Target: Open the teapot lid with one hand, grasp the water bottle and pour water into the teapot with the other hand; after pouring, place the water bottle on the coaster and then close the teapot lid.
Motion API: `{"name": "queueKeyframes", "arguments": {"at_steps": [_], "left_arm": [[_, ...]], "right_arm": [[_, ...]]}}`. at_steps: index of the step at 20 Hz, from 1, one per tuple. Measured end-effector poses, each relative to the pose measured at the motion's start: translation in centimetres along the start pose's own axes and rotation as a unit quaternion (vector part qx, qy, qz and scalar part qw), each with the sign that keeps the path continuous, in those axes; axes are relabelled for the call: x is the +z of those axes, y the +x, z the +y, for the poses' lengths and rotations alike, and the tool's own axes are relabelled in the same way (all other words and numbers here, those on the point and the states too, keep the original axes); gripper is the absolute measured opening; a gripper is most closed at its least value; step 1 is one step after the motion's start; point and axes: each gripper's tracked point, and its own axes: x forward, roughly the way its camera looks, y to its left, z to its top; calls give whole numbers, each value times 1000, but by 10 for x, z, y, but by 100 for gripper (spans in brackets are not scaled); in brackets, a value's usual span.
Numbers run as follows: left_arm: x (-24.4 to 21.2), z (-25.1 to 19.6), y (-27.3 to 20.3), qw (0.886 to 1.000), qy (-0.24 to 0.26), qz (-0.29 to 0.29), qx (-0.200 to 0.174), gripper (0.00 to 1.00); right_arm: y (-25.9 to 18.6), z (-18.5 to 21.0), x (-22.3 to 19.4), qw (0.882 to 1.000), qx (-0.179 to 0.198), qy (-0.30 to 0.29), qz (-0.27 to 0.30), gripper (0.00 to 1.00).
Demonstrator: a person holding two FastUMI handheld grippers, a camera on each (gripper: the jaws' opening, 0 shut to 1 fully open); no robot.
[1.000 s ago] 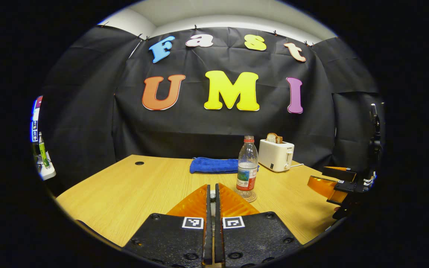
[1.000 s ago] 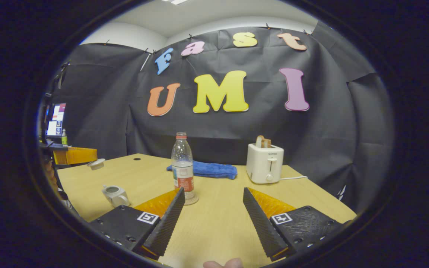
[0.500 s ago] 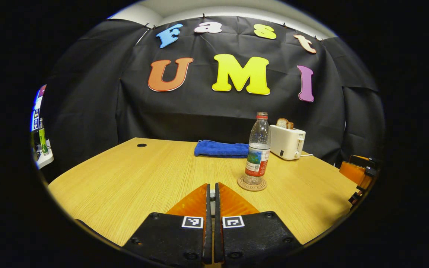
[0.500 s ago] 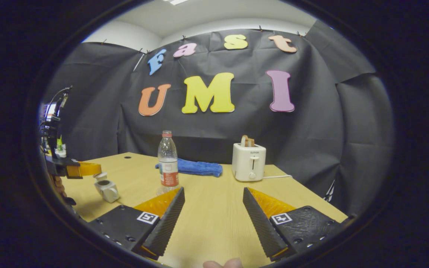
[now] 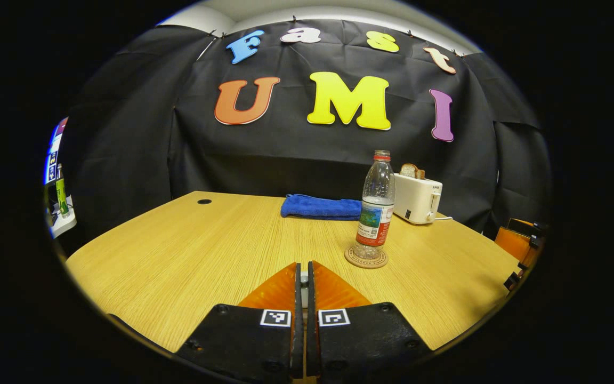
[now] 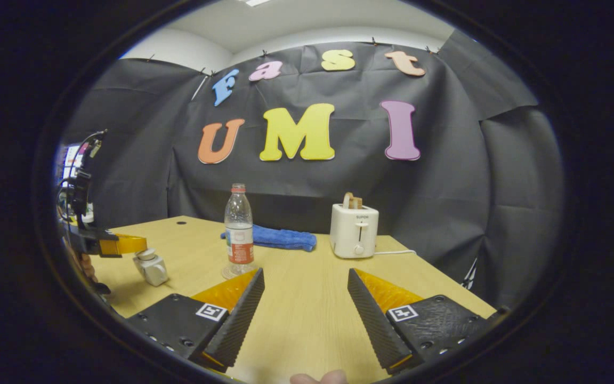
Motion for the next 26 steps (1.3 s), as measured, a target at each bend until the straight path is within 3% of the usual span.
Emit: {"name": "queueKeyframes", "arguments": {"at_steps": [9,11,14,19,21,26], "left_arm": [[-7,-1,1,1000,5,9,15,8],[-1,2,0,1000,4,3,27,24],[27,1,-15,999,8,-31,43,99],[87,-26,-51,994,21,-102,44,100],[97,-41,-67,993,24,-112,32,100],[118,-48,-93,988,41,-144,45,100]], "right_arm": [[-5,-1,2,1000,1,4,-5,94],[-6,-2,4,1000,-1,4,-8,94],[-5,2,11,1000,-1,17,-16,94],[-6,10,46,998,-8,39,-46,94],[-10,12,62,997,-10,36,-61,94],[-33,18,83,997,-26,23,-74,94]]}}
